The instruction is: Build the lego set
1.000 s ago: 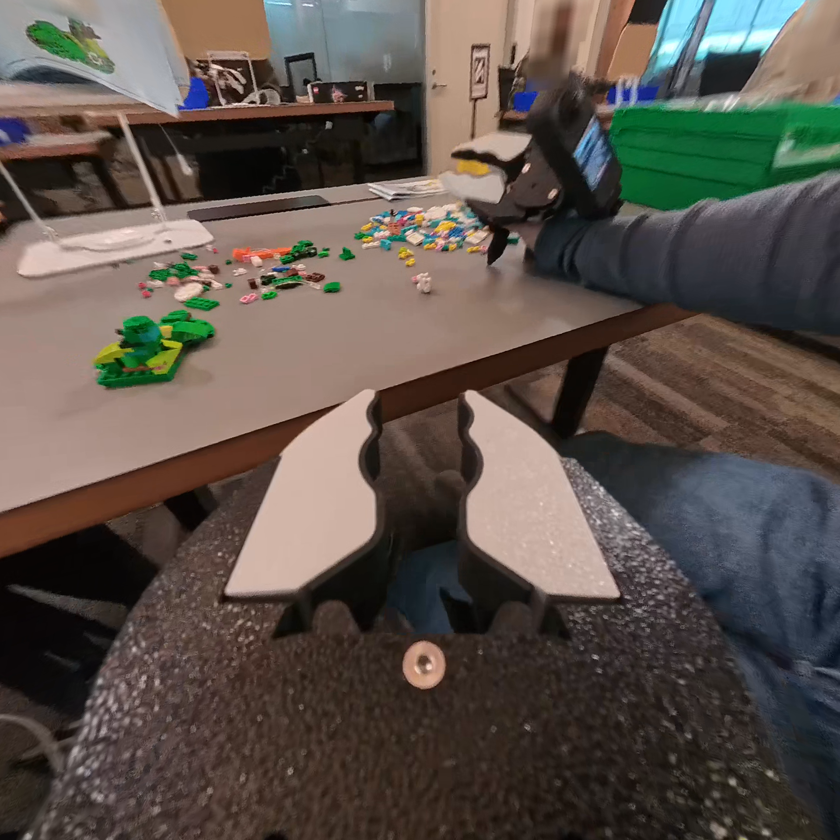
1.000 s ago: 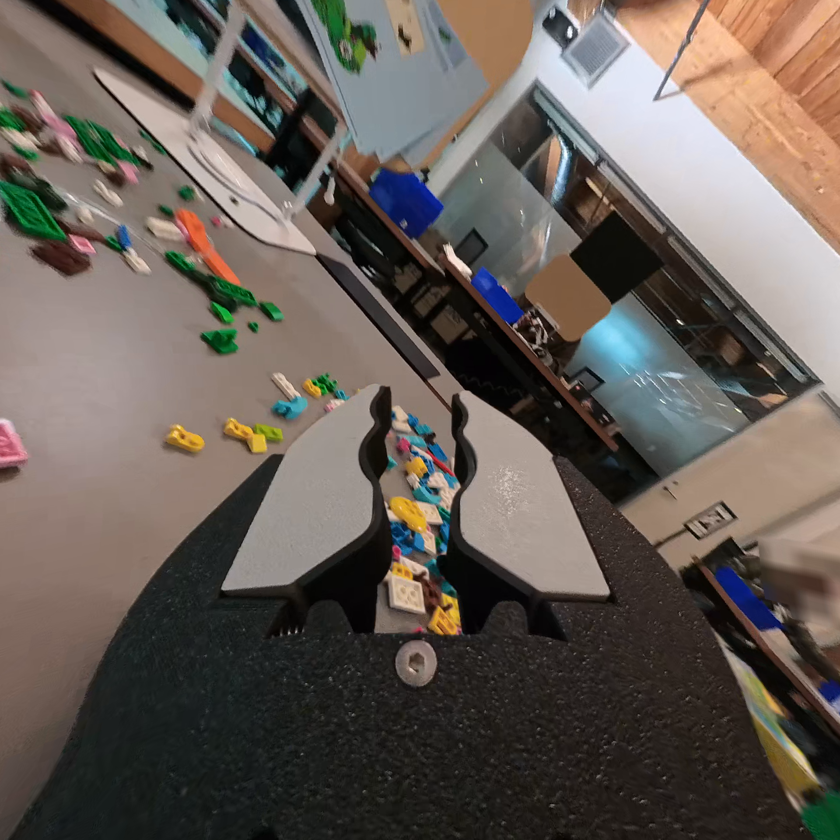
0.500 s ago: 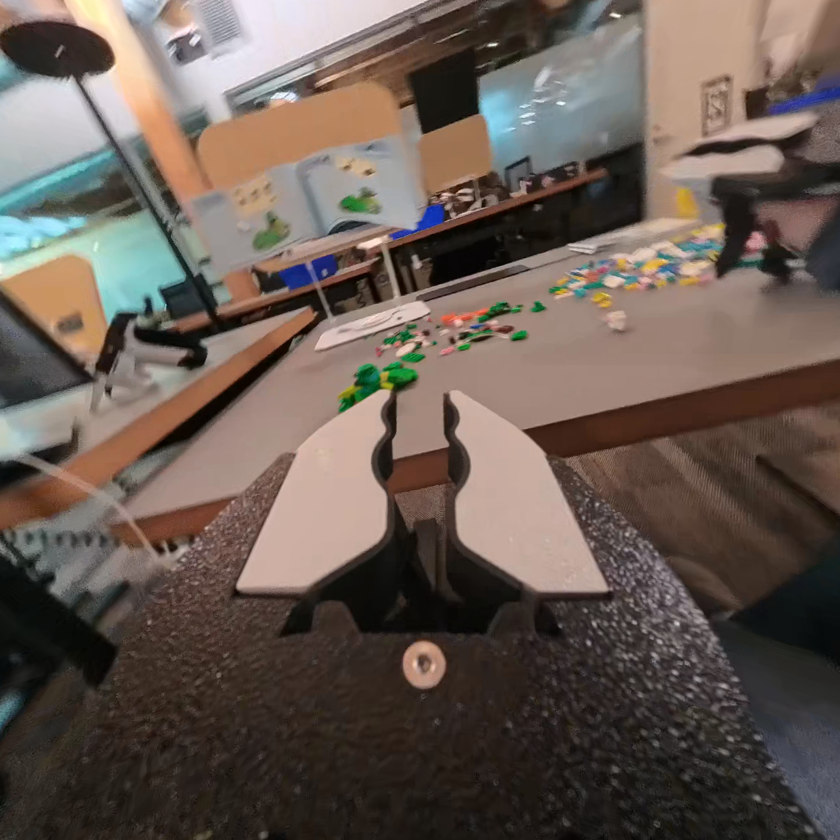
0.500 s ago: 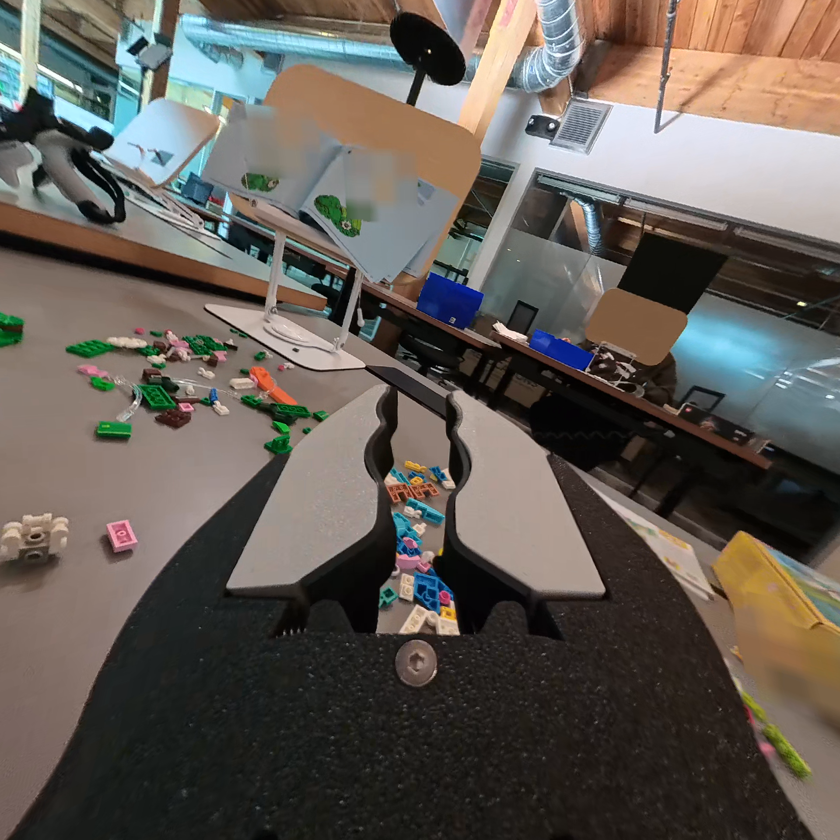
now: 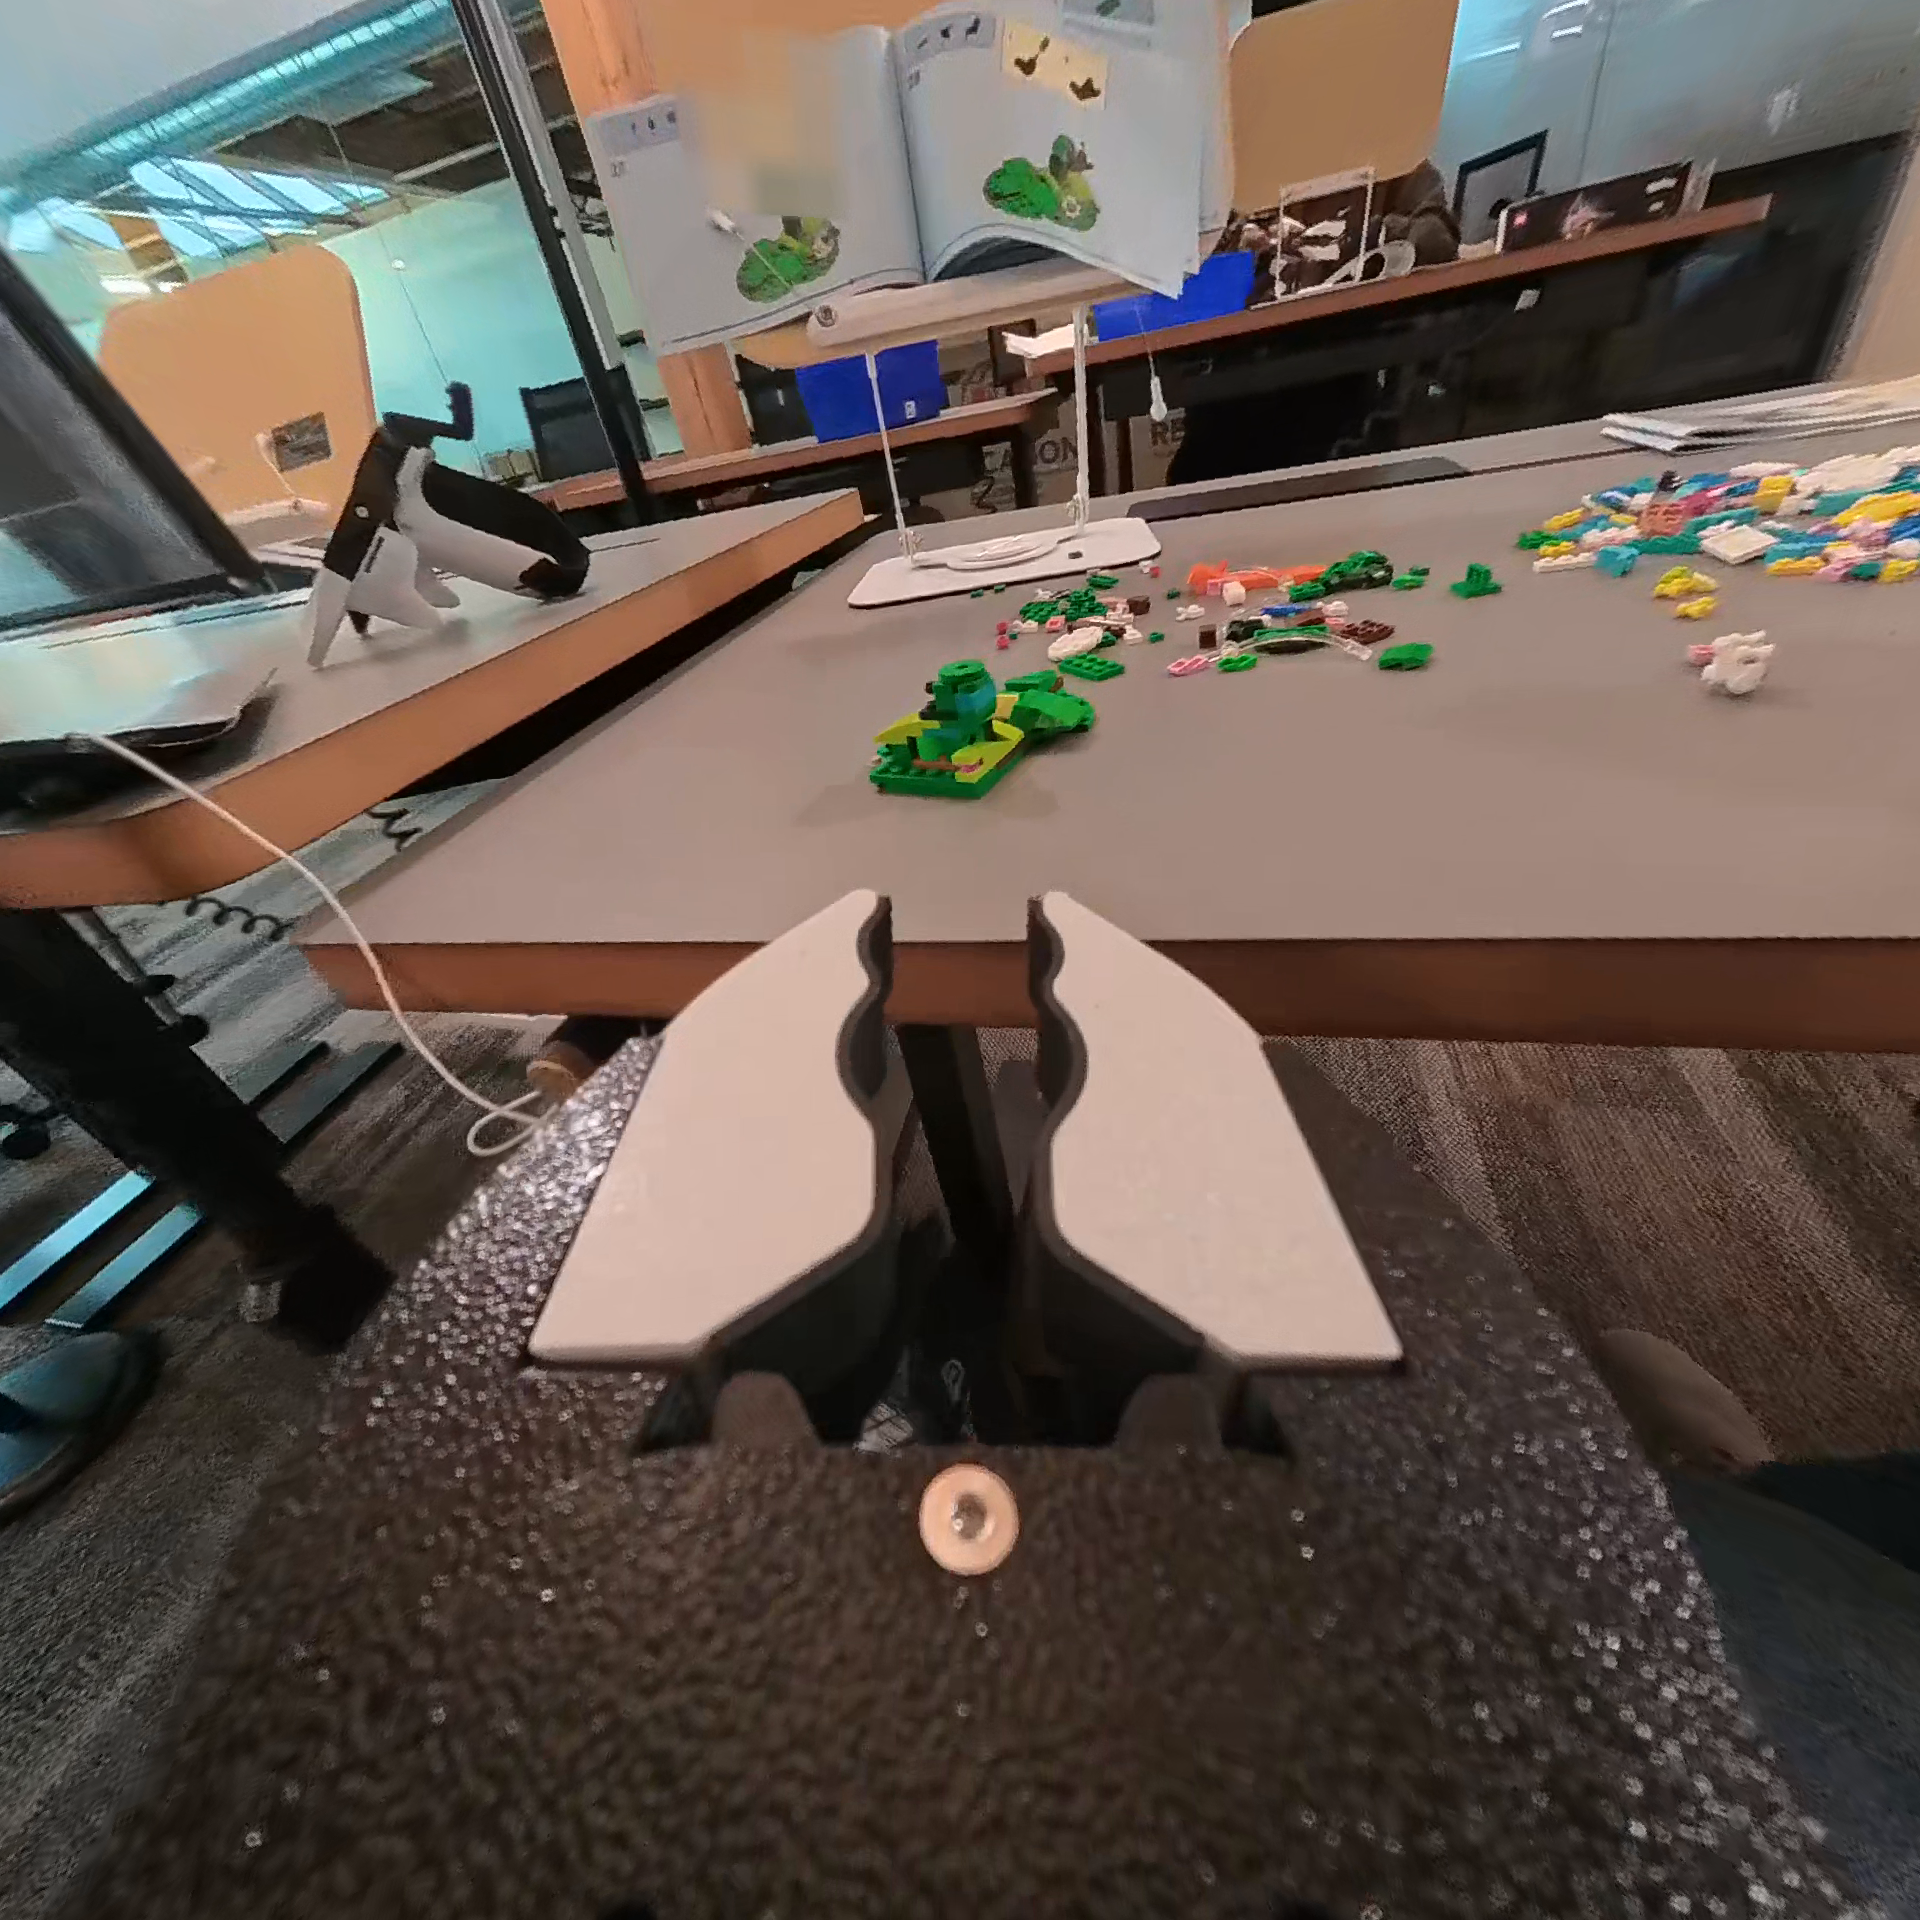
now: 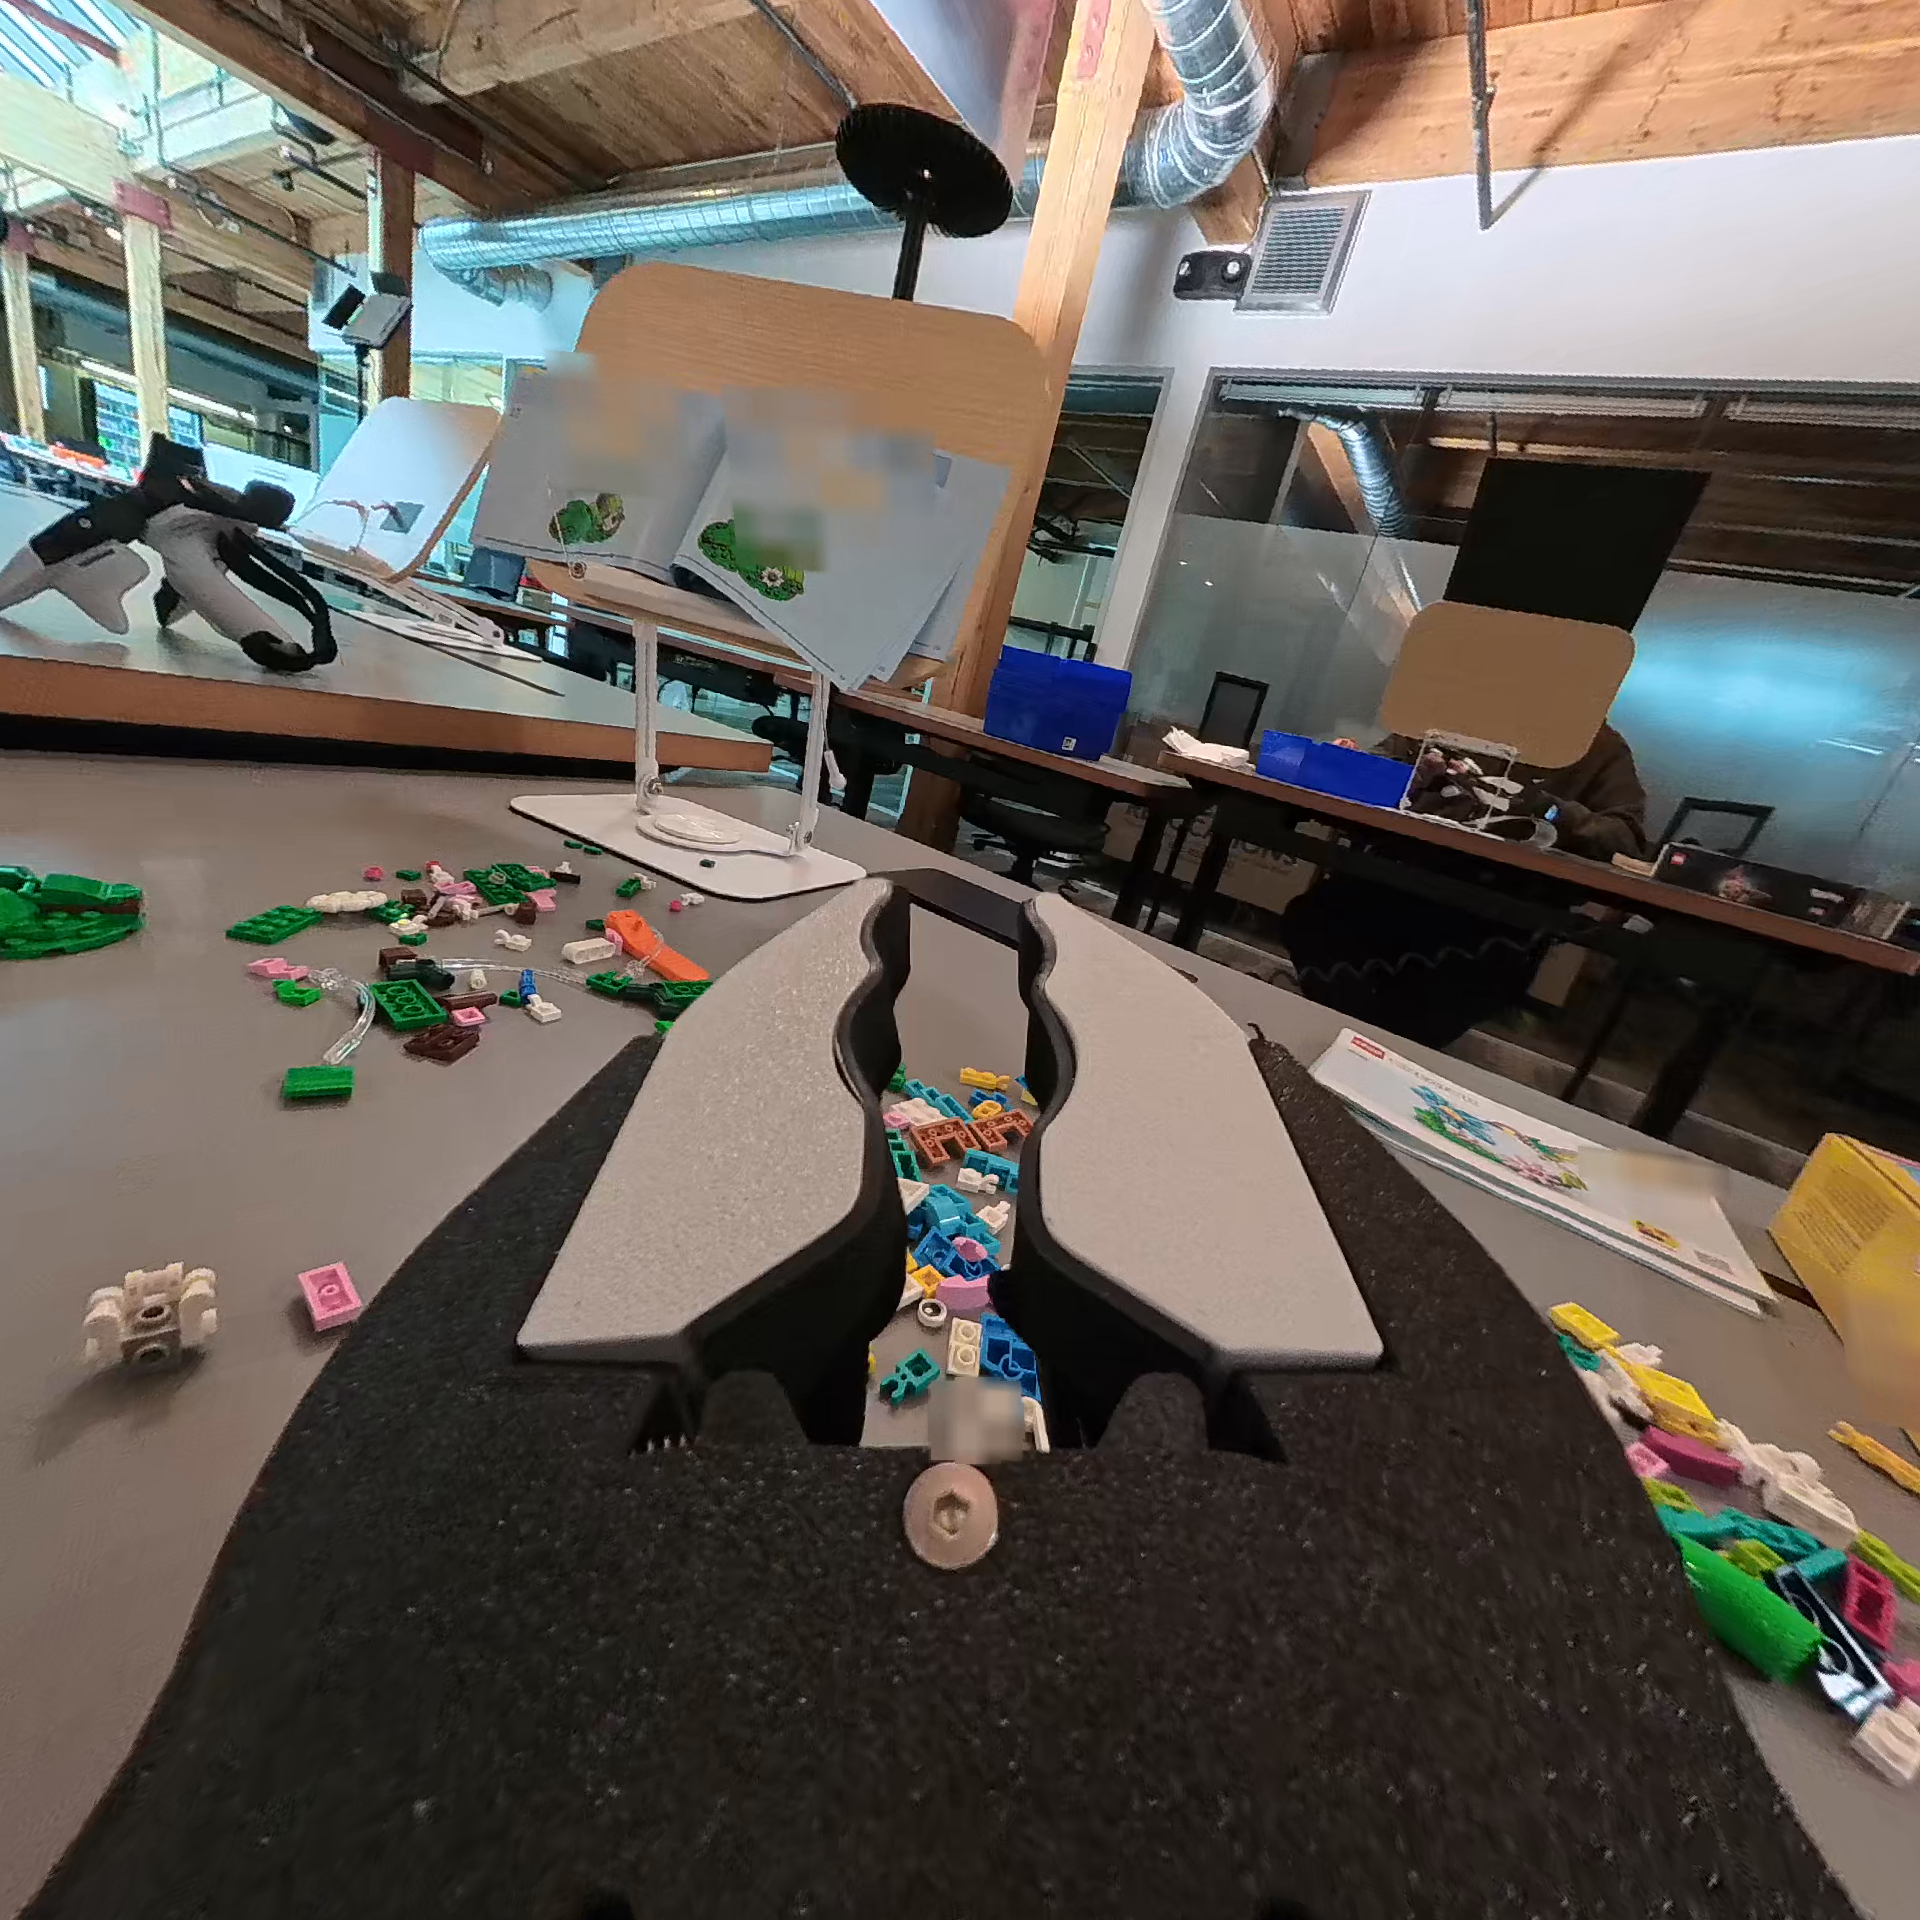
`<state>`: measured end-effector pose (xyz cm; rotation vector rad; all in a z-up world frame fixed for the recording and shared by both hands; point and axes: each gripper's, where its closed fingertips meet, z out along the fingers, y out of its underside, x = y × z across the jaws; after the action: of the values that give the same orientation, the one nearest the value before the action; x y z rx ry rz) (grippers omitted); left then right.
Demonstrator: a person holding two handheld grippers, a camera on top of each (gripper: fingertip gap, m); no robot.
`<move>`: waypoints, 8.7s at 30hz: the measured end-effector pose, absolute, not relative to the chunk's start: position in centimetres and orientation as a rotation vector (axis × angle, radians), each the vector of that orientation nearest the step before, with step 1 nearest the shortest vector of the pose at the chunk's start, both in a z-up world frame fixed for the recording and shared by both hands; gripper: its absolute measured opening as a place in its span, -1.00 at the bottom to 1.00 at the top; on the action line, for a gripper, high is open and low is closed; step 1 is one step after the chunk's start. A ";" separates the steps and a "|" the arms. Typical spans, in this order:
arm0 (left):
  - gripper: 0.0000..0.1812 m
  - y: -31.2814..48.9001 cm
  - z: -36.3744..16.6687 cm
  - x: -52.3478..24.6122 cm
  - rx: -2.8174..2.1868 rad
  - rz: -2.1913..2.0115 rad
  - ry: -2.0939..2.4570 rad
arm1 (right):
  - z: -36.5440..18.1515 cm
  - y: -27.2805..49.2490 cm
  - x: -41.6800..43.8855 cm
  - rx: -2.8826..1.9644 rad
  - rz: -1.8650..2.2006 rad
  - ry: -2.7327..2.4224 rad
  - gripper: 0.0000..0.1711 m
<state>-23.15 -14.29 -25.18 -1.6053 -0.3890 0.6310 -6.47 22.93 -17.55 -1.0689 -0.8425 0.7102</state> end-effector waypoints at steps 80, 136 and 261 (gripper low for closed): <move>-0.83 21.5 -17.0 -17.9 -1.286 -0.031 0.254 | -17.0 35.4 7.4 -1.086 0.220 -0.714 -0.94; -0.78 21.8 -17.2 -16.2 -1.282 -0.226 0.362 | -19.8 39.7 11.5 -1.346 0.107 -0.650 -0.93; -0.88 21.4 -17.7 -15.0 -1.314 -0.408 0.389 | -29.2 39.4 -0.8 -1.963 0.482 -1.533 -0.93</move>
<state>-15.00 21.43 -17.72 -1.3136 0.3892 -0.4077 -0.75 39.40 -29.18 -1.9628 -1.5329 0.4821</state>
